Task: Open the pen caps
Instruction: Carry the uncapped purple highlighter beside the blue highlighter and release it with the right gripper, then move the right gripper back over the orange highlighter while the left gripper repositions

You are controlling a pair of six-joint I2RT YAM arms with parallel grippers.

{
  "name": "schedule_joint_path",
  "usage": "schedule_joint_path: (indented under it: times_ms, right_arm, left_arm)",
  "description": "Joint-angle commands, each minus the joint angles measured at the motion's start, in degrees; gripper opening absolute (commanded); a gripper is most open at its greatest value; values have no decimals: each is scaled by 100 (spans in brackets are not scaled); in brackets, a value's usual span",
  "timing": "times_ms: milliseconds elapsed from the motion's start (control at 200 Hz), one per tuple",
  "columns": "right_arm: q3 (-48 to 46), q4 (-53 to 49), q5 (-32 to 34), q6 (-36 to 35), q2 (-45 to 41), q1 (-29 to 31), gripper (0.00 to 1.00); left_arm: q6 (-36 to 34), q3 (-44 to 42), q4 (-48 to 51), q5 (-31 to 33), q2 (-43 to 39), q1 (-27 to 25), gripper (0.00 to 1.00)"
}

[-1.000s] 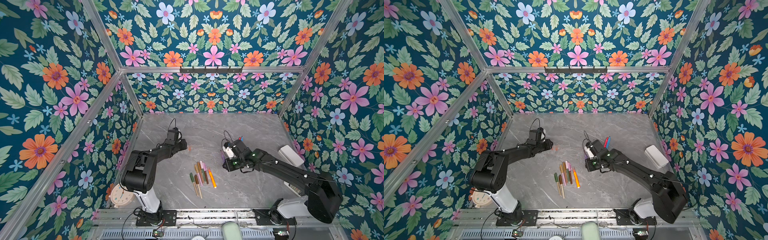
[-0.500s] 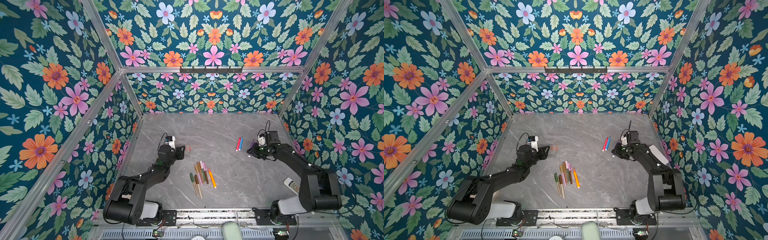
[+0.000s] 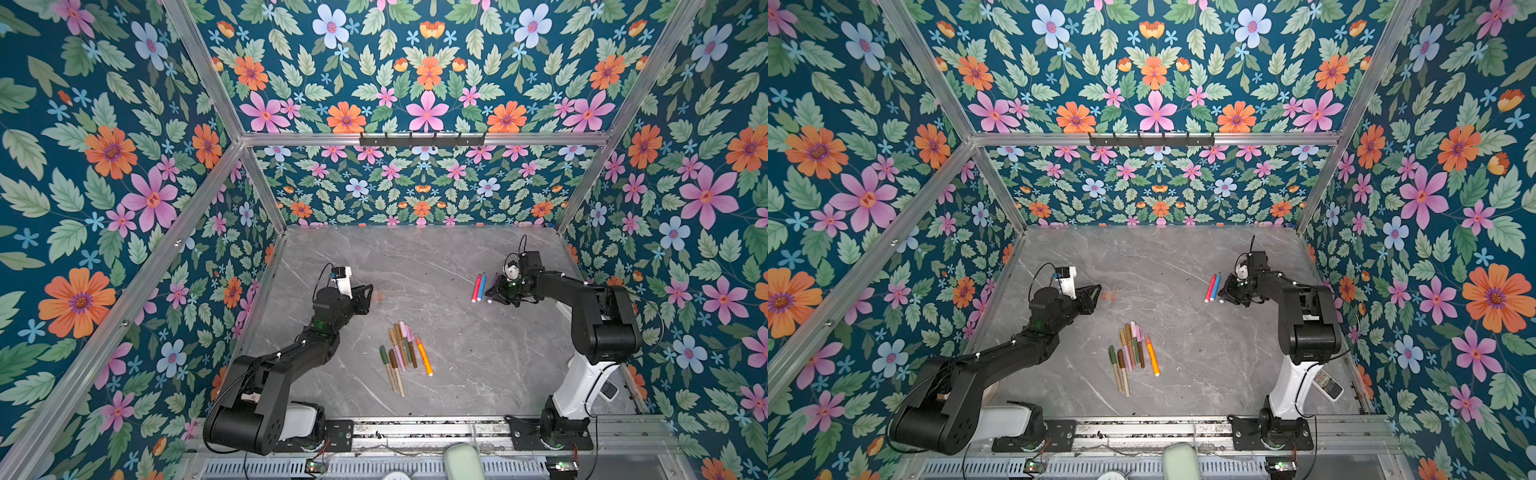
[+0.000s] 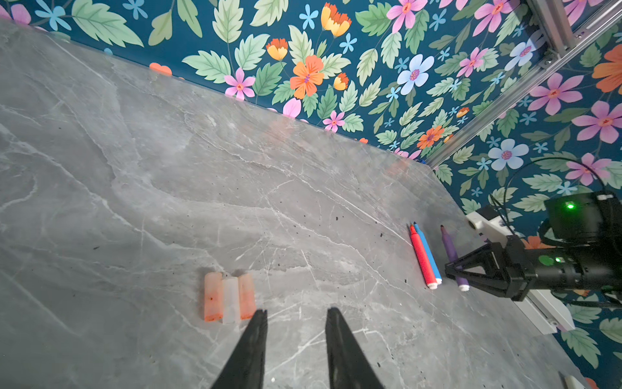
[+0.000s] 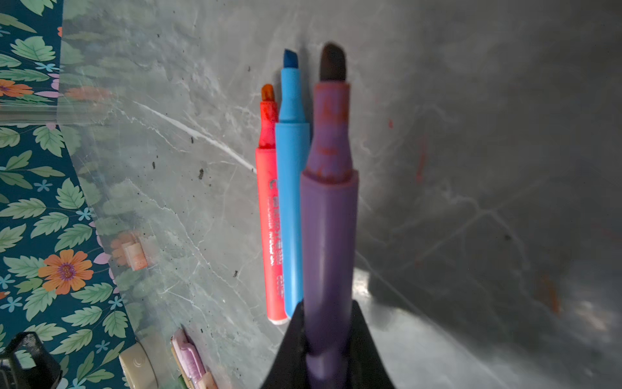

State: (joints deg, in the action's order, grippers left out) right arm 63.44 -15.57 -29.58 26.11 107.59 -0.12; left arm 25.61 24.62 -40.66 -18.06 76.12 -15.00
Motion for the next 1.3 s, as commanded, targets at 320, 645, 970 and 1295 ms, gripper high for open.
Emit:
schedule_joint_path:
  times_ms: [320, 645, 970, 1295]
  right_arm:
    - [-11, -9, -250, -150, 89, 3, 24]
    - [-114, 70, -198, -49, 4, 3, 35]
    - [25, 8, 83, 339, -142, 143, 36]
    - [-9, -402, 904, 485, -1194, 623, 43]
  left_arm:
    - [54, 25, -135, 99, 10, 7, 33]
    - [63, 100, -118, 52, 177, 7, 33]
    - [-15, -52, 21, 203, -110, 6, 33]
    - [-67, -195, -6, 349, -265, 11, 33]
